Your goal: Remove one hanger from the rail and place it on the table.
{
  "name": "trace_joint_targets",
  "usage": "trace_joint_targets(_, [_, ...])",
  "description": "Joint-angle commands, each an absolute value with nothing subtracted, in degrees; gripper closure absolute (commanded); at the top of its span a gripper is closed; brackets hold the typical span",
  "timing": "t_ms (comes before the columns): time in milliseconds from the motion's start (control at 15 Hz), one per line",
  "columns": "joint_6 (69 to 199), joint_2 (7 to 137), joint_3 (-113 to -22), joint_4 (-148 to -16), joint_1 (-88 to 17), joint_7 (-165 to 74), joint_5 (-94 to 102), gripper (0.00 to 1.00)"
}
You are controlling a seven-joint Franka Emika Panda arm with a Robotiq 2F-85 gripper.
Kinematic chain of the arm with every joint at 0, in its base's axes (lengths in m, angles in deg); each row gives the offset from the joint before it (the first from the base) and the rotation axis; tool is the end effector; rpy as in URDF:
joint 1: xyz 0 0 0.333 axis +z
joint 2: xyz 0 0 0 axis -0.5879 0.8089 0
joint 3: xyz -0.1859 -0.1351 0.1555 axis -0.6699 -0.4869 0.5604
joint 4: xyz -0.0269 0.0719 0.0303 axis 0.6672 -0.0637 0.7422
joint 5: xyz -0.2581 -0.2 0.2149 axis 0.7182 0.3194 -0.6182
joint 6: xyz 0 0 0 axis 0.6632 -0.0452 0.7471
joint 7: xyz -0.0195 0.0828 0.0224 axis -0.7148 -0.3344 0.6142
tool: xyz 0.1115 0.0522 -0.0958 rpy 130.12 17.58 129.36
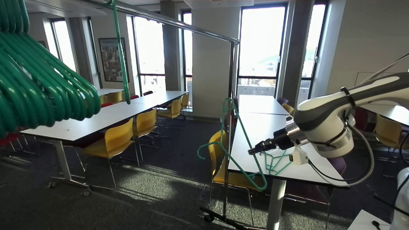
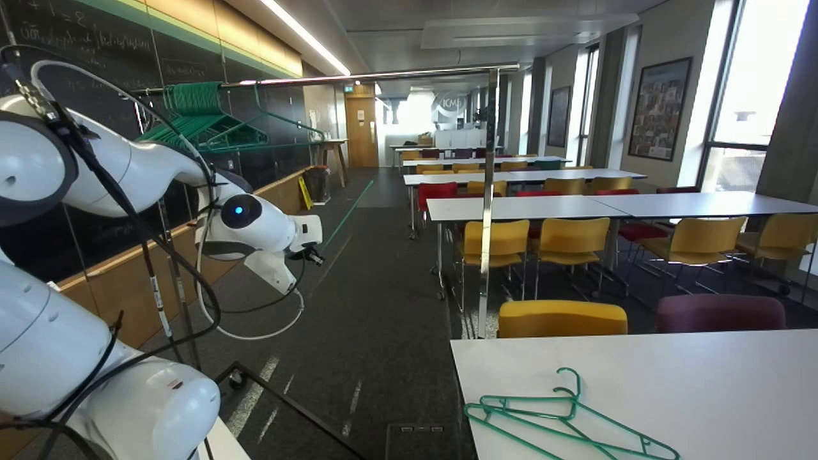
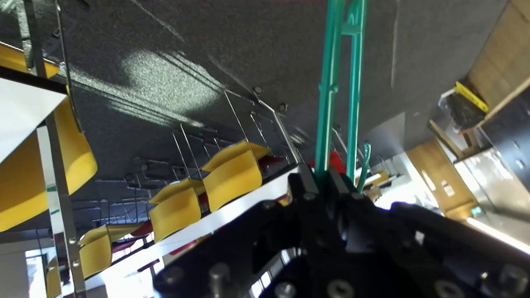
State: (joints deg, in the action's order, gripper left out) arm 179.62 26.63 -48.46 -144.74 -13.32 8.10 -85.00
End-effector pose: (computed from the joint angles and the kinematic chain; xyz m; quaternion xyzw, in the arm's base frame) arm 0.3921 0.1807 0.3760 -0.8922 -0.0212 -0.3963 0.2154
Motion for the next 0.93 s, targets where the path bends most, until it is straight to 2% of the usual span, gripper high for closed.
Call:
trace_joint_targets(0, [174.11, 27.3, -42.23, -149.86, -23.49, -1.35, -68.77, 0.98])
trace_joint_targets(200, [166.87, 29.53, -35.28, -149.43, -36.56, -7.25, -53.24, 0.98])
trace_joint_targets(467, [149.45, 20.48, -26.42, -148.9, -53.37, -15.73, -32.41, 0.98])
trace_joint_targets(867, [126.62, 12.35, -45.35, -139.88, -42.48, -25.44, -1.6, 0.98])
